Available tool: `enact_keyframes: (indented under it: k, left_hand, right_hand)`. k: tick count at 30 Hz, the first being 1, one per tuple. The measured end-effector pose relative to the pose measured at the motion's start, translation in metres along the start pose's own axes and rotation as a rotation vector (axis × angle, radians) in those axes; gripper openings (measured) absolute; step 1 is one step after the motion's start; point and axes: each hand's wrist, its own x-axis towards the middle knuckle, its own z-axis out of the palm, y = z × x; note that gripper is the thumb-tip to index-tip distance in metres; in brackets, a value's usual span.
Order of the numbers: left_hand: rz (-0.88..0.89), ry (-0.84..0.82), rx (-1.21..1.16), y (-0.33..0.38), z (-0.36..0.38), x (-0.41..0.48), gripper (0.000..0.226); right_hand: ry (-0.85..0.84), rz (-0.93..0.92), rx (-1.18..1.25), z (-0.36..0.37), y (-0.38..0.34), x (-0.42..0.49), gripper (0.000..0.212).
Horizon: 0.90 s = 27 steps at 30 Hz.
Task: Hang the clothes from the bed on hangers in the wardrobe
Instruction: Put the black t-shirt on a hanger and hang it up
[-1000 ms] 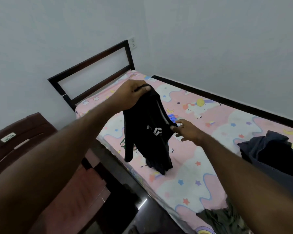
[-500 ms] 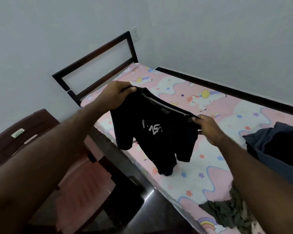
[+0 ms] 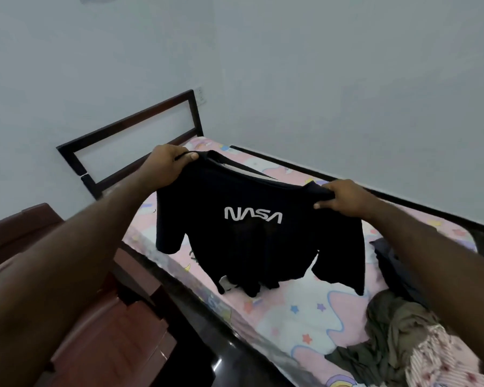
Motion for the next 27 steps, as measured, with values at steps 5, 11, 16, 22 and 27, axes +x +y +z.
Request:
enact_keyframes:
  k: [5,11,16,22,27]
  left_hand:
    - [0.064,0.141,-0.091,-0.004,-0.012,-0.008,0.04]
    - [0.128,0.144,-0.144,-0.022,-0.009,-0.021,0.03]
    - [0.181,0.075,-0.138,-0.043,0.004,-0.038,0.042]
    - [0.226,-0.406,0.458,-0.041,0.025,-0.055,0.051]
    - [-0.03,-0.198,0.308,-0.043,0.036,-0.033,0.027]
  right_hand:
    - [0.255,0.07,0.325,-0.029,-0.017,-0.008,0.022]
    - [0.158,0.127,0.506,-0.009,-0.041,-0.034,0.019]
    - [0.331,0.286,0.018,0.0,-0.042,-0.045,0.015]
    - [0.198,0.394,-0.244,0.007,-0.037,-0.062,0.009]
    - [0.248,0.39,-0.236,-0.009,-0.031,-0.051,0.019]
